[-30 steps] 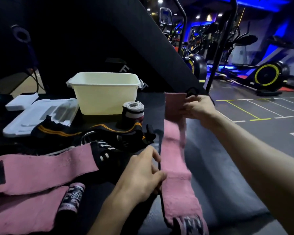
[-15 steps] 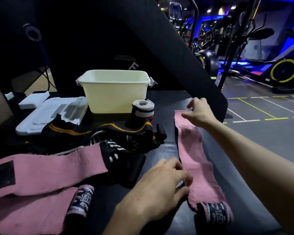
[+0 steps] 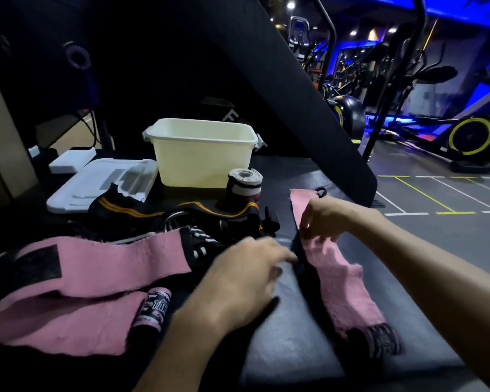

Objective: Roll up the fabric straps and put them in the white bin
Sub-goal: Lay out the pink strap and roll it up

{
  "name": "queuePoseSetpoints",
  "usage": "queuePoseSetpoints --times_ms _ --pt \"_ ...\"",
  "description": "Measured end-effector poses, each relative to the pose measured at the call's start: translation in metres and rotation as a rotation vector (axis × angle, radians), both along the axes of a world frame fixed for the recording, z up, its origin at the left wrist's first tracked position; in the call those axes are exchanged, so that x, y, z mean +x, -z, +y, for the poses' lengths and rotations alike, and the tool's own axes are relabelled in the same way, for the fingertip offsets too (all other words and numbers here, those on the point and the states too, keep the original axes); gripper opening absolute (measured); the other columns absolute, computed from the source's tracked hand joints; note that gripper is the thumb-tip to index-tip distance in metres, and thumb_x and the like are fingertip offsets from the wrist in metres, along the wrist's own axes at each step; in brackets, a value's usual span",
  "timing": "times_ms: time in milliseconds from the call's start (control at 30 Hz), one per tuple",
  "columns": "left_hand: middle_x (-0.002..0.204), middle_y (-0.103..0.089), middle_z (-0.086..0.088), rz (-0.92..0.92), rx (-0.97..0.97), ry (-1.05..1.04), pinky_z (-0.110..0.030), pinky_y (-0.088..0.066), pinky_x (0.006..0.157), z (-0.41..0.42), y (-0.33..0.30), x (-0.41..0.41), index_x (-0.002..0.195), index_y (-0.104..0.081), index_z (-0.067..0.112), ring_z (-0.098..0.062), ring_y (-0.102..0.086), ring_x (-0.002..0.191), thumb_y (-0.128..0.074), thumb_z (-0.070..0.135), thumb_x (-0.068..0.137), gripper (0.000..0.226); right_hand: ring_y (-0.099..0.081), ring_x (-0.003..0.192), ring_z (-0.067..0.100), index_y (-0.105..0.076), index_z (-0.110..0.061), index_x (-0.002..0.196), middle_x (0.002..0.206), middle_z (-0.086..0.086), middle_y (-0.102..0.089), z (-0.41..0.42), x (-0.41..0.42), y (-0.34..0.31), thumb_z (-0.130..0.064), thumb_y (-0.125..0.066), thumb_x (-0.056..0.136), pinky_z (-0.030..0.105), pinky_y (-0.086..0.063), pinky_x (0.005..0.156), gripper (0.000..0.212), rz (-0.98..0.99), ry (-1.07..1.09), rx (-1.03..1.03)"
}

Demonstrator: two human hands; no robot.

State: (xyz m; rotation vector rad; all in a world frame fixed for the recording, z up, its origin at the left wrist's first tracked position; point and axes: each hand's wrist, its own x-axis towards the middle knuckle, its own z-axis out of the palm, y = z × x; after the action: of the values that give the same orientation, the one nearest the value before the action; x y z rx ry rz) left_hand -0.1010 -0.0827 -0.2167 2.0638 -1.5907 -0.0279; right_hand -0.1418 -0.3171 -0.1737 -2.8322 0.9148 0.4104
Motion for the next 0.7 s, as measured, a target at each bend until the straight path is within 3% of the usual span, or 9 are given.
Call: queuePoseSetpoints --times_ms 67,133,200,300,467,600,700 --pt "0.132 -0.062 0.019 0.022 -0.093 -0.128 -0.034 -0.043 0.108 0.020 -0.012 0.018 0.132 -0.064 0.039 -0.011 -0.054 0.122 -0.065 0.017 0.096 0.043 -0.073 0.081 0.024 -0.079 -0.020 0.102 0.087 0.005 -0.076 0.010 0.001 -0.010 -0.028 -0.071 0.092 0.031 -0.060 0.067 0.015 -0.077 -0.134 -0.129" --pt "0.133 -0.059 0.021 0.001 -0.077 -0.258 -0.036 -0.043 0.107 0.041 -0.020 0.035 0.135 -0.060 0.043 -0.013 -0.052 0.123 -0.073 0.025 0.092 0.049 -0.072 0.075 0.020 -0.079 -0.022 0.090 0.084 0.004 -0.077 0.034 0.007 -0.020 -0.030 -0.069 0.088 0.034 -0.060 0.075 0.012 -0.272 -0.277 -0.185" --pt "0.140 -0.051 0.021 -0.039 0.048 -0.393 -0.038 -0.040 0.109 0.058 -0.022 0.049 0.142 -0.051 0.045 -0.016 -0.046 0.128 -0.078 0.035 0.087 0.062 -0.070 0.059 0.011 -0.076 -0.021 0.084 0.070 0.000 -0.075 0.064 0.016 -0.026 -0.030 -0.069 0.089 0.029 -0.059 0.068 0.013 -0.403 -0.349 -0.041" --pt "0.151 -0.040 0.016 -0.002 0.200 -0.528 -0.040 -0.034 0.112 0.071 -0.021 0.059 0.152 -0.034 0.045 -0.020 -0.035 0.138 -0.081 0.042 0.082 0.084 -0.074 0.060 0.020 -0.076 -0.018 0.089 0.070 0.007 -0.075 0.106 0.031 -0.022 -0.030 -0.069 0.092 0.034 -0.062 0.060 0.014 -0.393 -0.409 0.239" --pt "0.147 -0.042 0.014 -0.010 0.205 -0.571 -0.040 -0.031 0.109 0.078 -0.015 0.063 0.154 -0.029 0.046 -0.022 -0.031 0.138 -0.082 0.044 0.079 0.092 -0.073 0.067 0.029 -0.076 -0.013 0.092 0.078 0.012 -0.076 0.138 0.047 0.009 -0.034 -0.071 0.092 0.036 -0.058 0.057 0.021 -0.414 -0.383 0.389" --pt "0.125 -0.042 0.013 -0.033 0.082 -0.550 -0.037 -0.039 0.103 0.084 -0.014 0.069 0.149 -0.033 0.047 -0.018 -0.040 0.124 -0.085 0.036 0.077 0.089 -0.065 0.074 0.010 -0.076 -0.019 0.094 0.086 -0.001 -0.075 0.150 0.048 0.027 -0.043 -0.077 0.086 0.027 -0.050 0.067 0.025 -0.554 -0.355 0.374" --pt "0.118 -0.043 0.012 -0.023 -0.107 -0.476 -0.038 -0.048 0.098 0.085 -0.016 0.068 0.147 -0.039 0.042 -0.016 -0.045 0.116 -0.081 0.020 0.078 0.084 -0.059 0.067 0.003 -0.076 -0.018 0.094 0.082 -0.005 -0.071 0.158 0.047 0.033 -0.040 -0.081 0.085 0.025 -0.047 0.067 0.024 -0.742 -0.301 0.538"
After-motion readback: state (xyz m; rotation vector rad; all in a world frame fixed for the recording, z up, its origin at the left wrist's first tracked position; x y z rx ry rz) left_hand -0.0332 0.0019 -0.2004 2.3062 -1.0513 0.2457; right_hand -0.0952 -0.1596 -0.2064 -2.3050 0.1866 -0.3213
